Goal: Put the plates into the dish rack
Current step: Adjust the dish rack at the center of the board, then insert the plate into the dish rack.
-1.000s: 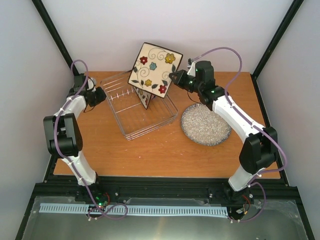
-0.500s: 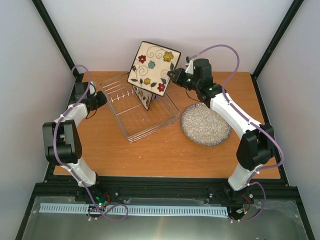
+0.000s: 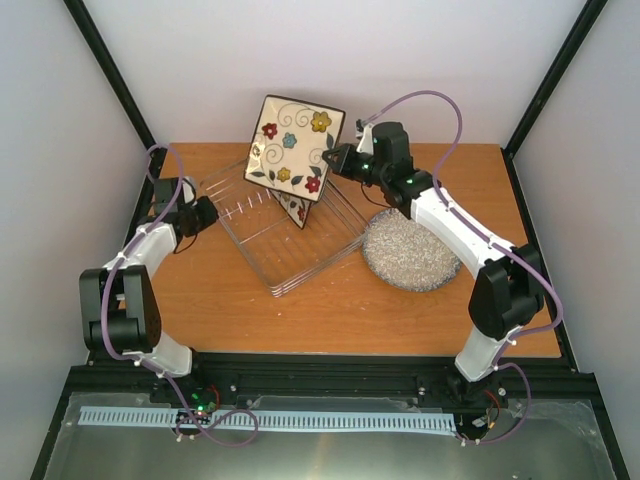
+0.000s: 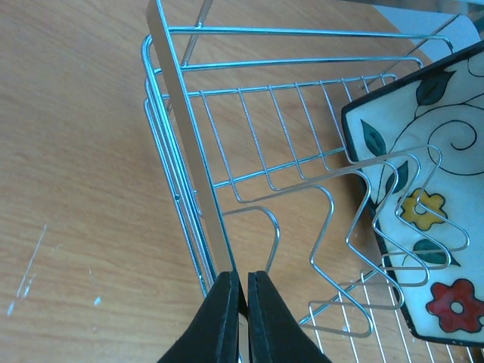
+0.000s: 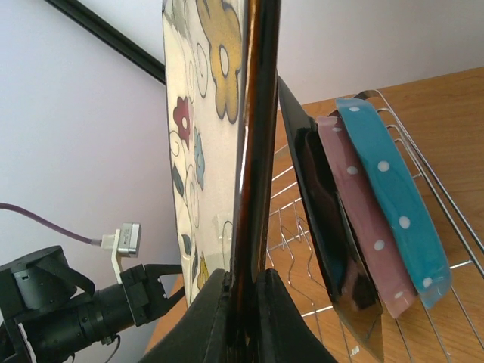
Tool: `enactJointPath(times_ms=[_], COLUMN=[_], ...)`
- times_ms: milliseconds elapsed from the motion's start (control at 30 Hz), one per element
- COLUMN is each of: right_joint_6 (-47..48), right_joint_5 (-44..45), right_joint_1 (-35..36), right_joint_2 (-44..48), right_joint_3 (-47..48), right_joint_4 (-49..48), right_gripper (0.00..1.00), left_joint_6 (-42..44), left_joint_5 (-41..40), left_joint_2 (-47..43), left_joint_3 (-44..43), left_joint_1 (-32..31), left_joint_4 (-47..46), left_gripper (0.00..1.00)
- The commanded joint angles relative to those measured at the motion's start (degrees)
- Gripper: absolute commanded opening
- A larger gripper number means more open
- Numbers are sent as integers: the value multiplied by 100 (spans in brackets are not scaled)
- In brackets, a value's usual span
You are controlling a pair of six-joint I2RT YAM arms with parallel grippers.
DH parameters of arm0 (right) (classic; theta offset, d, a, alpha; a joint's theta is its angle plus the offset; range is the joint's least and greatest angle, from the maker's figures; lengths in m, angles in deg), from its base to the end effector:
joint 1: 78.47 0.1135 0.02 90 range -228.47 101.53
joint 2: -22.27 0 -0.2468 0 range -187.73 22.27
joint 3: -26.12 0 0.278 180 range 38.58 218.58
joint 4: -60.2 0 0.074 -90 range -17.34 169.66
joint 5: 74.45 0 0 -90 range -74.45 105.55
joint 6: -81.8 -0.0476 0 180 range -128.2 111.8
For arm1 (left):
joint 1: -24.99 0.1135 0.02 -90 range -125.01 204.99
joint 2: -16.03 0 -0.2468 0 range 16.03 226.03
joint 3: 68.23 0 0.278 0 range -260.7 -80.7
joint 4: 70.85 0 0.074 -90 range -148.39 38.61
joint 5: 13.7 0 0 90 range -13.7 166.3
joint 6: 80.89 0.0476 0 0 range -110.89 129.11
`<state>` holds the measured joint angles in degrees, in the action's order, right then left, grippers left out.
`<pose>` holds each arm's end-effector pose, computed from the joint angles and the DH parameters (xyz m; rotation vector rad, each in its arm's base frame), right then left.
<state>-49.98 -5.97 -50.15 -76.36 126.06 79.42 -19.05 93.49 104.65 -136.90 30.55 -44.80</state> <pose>0.3857 0.2277 0.3275 -0.0408 2.0410 1.1597 0.3580 0.0207 0.1794 -0.5537 2.3303 -0.5436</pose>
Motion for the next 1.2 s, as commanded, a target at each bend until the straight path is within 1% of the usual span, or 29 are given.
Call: enactJointPath(times_ms=[0,67,100,133,167,200,233,267,300,400,433,467,700,800,900,1000,1167], right_joint_6=[90,106,101,100,102,127,164,201,231,321,394,434,693,838,909,989,1224], right_joint_5=[-59,-13,3,39,46,87,110,128,175,236,259,280,612,759,967,1224,1641], right_joint_1=[109,149,167,192,211,243,271,304,348,437,471,492,683,771,851,957,1119], right_joint_2=[287,304,312,317,318,325,331,332,340,374,389,396,499,502,545,640,727], right_joint_3=[284,172,122,75,28,3,-24,-44,-88,-228,-271,-308,-626,-727,-931,-1262,-1411], right_joint_4=[-1636,-1741,-1783,-1821,-1886,-1907,-1907,-1933,-1941,-2066,-2095,-2107,-2331,-2458,-2713,-3088,-3379], right_gripper=[3,3,3,3,3,3,3,3,3,3,3,3,3,3,3,3,3], left_joint_6=[40,55,75,91,98,100,88,65,27,-118,-162,-202,-444,-578,-754,-885,-969], left_joint_5=[381,403,426,438,453,466,463,467,469,567,617,643,649,568,434,487,520], left_joint_2=[-189,-176,-154,-138,-127,-133,-167,-214,-284,-574,-675,-784,-1487,-1639,-1675,-1725,-1881], left_joint_3=[274,233,194,142,96,48,-5,-53,-104,-255,-297,-347,-882,-1199,-1391,-1284,-890], left_joint_1=[-145,-152,-152,-151,-152,-150,-152,-152,-138,-119,-109,-92,190,358,372,383,384], left_joint_4=[1105,1124,1128,1155,1159,1157,1158,1157,1151,1104,1086,1082,1213,1435,1619,1560,1372], left_gripper=[2,3,6,15,21,30,42,48,53,76,81,85,99,100,100,100,100])
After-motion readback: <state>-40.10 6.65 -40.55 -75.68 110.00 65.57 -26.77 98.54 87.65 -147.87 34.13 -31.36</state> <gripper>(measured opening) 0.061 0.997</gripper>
